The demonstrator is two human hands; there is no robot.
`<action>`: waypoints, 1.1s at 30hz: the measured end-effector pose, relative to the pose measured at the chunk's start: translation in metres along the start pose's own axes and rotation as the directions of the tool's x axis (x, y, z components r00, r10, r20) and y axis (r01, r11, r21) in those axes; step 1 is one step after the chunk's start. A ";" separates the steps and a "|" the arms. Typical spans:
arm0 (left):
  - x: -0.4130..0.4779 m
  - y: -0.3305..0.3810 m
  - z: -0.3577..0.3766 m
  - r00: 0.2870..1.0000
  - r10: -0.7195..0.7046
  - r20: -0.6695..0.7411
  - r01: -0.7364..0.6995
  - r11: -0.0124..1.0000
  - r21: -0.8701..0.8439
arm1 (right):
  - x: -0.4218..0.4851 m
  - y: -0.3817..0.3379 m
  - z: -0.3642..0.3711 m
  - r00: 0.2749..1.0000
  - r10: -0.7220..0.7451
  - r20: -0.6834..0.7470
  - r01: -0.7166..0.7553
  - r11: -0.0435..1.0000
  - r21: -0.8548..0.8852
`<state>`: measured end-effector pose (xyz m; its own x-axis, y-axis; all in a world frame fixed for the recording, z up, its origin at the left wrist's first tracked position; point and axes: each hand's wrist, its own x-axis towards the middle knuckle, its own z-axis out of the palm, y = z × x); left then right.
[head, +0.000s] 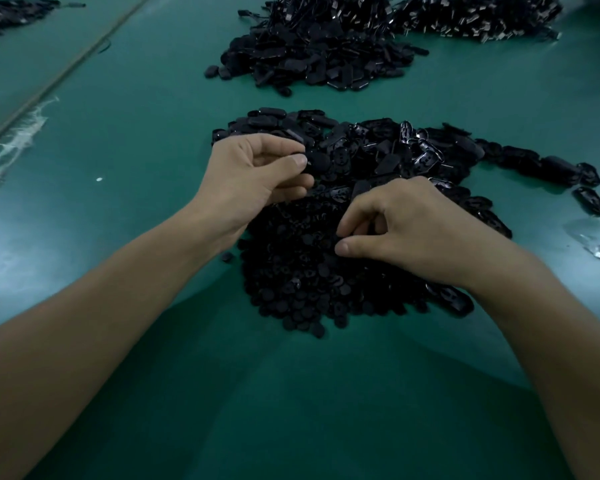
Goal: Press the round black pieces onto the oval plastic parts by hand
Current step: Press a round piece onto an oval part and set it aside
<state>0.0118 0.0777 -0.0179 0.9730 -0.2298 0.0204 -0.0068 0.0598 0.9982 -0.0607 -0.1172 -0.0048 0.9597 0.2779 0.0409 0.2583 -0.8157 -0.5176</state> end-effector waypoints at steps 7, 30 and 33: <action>0.000 -0.001 0.001 1.000 0.021 -0.001 -0.021 0.998 0.053 | -0.001 -0.002 0.001 0.999 -0.050 -0.022 0.050 0.998 0.031; -0.002 -0.005 0.002 0.997 0.071 -0.004 -0.071 0.997 0.024 | 0.000 -0.006 0.009 1.000 -0.024 -0.005 0.024 0.996 -0.081; -0.003 -0.005 0.002 0.997 0.073 -0.009 -0.073 0.997 0.013 | -0.001 -0.007 0.007 0.997 -0.014 -0.075 0.014 1.000 0.001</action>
<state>0.0084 0.0760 -0.0228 0.9720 -0.2158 0.0928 -0.0809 0.0635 0.9947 -0.0640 -0.1083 -0.0075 0.9617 0.2501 0.1119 0.2713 -0.8114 -0.5177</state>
